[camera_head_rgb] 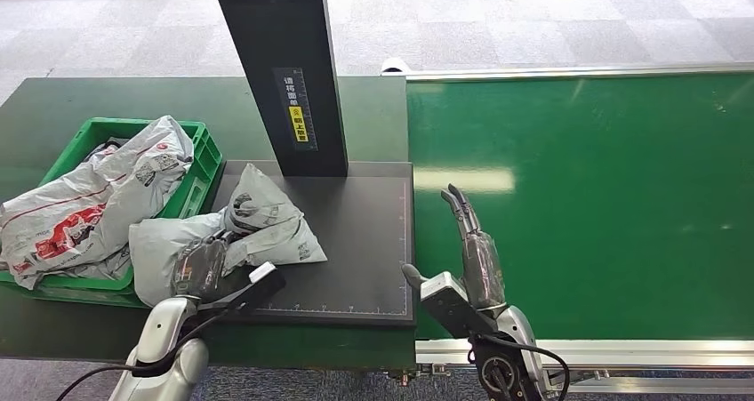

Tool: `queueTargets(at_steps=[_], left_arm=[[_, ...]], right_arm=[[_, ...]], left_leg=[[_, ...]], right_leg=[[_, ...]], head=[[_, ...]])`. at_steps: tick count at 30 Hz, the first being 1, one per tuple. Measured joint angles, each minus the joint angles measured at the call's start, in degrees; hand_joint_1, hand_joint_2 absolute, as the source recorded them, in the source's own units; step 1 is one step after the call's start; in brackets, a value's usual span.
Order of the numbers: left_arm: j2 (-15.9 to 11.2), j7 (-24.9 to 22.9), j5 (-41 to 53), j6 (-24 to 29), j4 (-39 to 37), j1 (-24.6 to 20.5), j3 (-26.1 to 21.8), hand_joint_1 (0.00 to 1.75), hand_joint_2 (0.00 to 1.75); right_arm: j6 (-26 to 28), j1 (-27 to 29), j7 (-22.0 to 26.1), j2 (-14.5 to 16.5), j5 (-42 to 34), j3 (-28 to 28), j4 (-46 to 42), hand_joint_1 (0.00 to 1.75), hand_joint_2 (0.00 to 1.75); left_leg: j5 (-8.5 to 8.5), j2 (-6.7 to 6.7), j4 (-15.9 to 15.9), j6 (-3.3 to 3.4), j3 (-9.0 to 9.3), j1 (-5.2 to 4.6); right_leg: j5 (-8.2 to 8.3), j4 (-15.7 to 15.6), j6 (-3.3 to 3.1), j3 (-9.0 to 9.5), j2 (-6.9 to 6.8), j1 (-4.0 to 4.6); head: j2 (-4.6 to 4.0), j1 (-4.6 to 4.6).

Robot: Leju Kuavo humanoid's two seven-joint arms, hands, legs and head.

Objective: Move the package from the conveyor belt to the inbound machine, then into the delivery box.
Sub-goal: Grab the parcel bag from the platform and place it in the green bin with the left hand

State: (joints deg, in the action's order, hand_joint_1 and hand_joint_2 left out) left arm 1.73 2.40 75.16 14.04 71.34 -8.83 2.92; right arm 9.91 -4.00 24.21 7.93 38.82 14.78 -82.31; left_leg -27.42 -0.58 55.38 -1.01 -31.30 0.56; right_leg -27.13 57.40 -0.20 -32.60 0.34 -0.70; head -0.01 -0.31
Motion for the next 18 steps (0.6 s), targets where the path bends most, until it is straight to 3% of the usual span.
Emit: queueTargets(at_steps=[6,18], left_arm=[[0.06,3.4,-2.49,7.18,0.39,0.07,-0.06,1.75,1.75],[0.13,3.74,-2.6,7.63,0.87,0.11,-0.06,1.75,1.75]], right_arm=[[0.1,0.03,0.03,0.0,-0.09,-0.1,-0.02,0.0,1.75],[0.1,0.05,0.04,0.0,-0.09,-0.26,-0.02,0.0,1.75]], left_leg=[[0.0,0.0,0.0,0.0,-0.05,0.0],[0.0,0.0,0.0,0.0,-0.09,0.0]], right_leg=[[0.0,0.0,0.0,-0.06,0.0,0.0],[0.0,0.0,0.0,-0.1,0.0,0.0]], head=[[-0.01,0.0],[-0.01,0.0]])
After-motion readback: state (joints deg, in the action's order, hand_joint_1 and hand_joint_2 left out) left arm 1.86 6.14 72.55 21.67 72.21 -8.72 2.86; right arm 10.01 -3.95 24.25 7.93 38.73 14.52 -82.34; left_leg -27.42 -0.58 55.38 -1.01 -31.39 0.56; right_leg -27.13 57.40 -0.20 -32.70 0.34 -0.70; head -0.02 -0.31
